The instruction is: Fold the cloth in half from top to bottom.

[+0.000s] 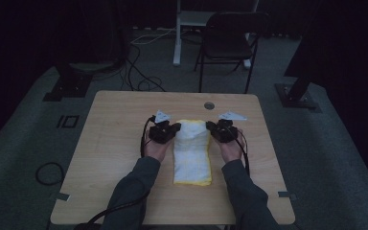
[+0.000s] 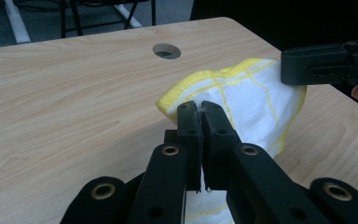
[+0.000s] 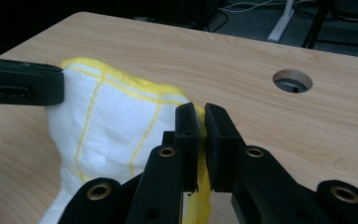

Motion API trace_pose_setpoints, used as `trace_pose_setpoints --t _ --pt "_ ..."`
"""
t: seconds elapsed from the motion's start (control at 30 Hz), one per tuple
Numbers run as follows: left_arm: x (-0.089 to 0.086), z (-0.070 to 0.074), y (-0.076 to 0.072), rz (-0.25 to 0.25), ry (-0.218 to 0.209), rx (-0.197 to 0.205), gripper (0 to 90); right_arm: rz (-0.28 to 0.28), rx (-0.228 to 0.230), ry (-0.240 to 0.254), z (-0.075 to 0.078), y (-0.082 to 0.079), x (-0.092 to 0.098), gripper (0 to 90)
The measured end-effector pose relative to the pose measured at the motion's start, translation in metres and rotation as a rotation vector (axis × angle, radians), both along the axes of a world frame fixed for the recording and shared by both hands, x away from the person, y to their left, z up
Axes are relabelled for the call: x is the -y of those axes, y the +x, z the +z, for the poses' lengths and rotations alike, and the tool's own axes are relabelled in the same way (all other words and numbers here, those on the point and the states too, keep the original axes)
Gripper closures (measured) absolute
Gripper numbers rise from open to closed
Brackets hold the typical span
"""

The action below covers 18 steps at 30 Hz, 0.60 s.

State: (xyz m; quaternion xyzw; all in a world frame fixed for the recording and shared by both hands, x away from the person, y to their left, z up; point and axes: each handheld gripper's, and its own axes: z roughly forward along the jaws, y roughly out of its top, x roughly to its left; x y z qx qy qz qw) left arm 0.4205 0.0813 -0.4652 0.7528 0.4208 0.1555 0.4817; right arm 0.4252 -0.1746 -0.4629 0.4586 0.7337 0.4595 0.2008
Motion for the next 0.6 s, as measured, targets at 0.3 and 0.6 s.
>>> trace_pose_setpoints --t 0.3,0.6 --pt "-0.004 0.002 -0.009 -0.005 -0.022 0.004 88.0 0.021 0.012 0.029 0.002 -0.012 0.001 85.3" --pt "-0.007 0.004 -0.021 -0.015 -0.030 0.014 88.0 0.035 0.028 0.034 0.005 -0.022 0.002 85.3"
